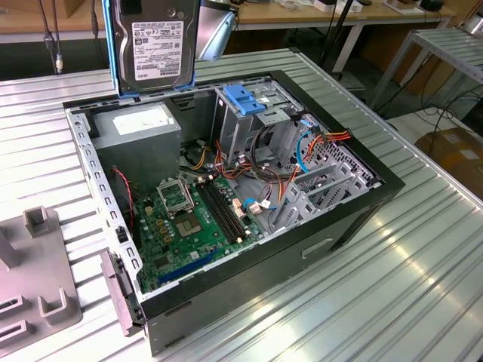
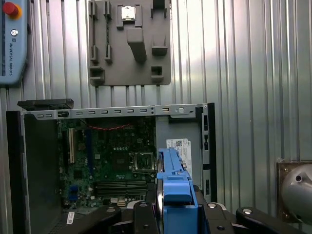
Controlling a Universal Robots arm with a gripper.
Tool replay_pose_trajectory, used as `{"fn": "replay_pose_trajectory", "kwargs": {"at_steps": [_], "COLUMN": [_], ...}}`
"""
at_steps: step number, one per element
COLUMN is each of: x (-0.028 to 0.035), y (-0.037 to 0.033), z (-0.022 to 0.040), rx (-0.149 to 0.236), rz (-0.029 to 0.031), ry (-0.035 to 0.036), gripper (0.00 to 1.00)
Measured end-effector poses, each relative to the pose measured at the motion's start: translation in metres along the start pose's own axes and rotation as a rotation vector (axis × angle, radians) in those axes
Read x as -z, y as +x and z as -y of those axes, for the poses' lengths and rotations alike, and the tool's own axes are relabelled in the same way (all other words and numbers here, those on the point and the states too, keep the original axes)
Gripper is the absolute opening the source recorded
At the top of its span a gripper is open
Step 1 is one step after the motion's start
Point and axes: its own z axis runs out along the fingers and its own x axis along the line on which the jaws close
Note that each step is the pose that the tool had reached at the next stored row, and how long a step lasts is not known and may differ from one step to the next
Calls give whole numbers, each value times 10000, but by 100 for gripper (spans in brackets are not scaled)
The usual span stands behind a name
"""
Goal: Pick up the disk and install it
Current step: 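Pick up the disk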
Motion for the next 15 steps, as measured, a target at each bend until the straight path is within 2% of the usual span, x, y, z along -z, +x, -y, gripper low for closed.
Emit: {"fn": "replay_pose_trajectory", "kwargs": {"at_steps": [7,15], "x": [0,0], "y": [18,131], "z": [3,8], "rx": [1,0], "rz": [-1,0], "ry": [1,0], "gripper": [37,37]}}
